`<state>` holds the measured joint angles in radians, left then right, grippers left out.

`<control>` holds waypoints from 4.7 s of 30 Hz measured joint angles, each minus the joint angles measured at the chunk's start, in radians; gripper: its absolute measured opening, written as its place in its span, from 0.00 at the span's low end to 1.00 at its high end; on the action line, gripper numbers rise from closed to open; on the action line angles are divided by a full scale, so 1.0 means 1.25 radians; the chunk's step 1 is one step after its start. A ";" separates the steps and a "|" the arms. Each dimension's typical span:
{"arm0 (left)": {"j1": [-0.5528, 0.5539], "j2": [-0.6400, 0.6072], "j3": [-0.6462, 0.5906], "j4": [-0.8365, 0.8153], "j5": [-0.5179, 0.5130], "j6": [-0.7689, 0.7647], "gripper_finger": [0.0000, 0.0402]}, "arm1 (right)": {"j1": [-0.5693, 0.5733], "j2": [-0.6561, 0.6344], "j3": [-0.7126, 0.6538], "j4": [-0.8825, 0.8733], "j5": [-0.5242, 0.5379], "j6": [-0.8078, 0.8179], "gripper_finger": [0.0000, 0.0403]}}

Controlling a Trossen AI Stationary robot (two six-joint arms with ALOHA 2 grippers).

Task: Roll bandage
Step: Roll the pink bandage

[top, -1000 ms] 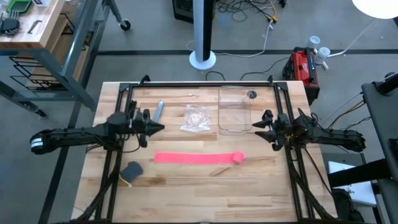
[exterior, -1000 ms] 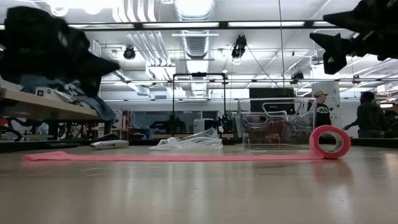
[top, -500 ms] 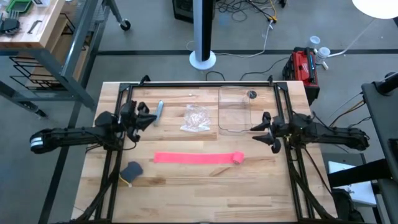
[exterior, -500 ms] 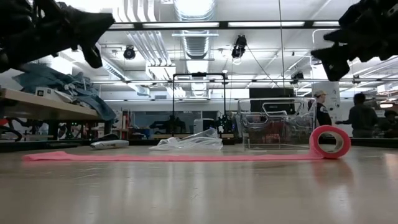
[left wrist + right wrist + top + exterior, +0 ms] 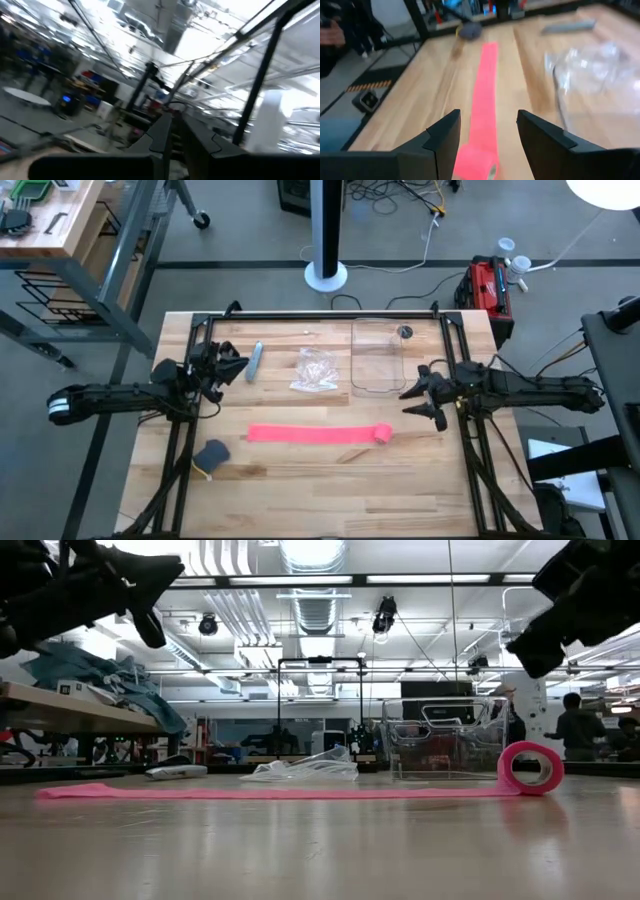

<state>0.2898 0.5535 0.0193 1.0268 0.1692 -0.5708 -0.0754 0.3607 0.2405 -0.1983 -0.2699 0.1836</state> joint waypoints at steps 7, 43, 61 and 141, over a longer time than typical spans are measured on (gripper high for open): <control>-0.123 0.080 0.000 0.103 0.018 0.052 0.08 | 0.040 0.019 -0.002 0.023 0.001 0.027 0.47; -0.369 0.786 0.587 -0.427 -0.248 0.425 0.08 | 0.046 0.039 0.129 0.061 0.006 0.153 0.47; -0.365 0.973 0.735 -0.490 -0.252 0.471 0.08 | 0.146 0.187 0.127 -0.089 0.070 0.535 0.11; -0.370 0.758 0.511 -0.393 -0.340 0.449 0.08 | 0.540 0.671 0.094 0.065 0.629 0.935 0.00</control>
<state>-0.1730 1.5013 0.6579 0.5350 -0.2558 -0.0090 0.5992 1.1995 0.3584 -0.1176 0.5167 1.3521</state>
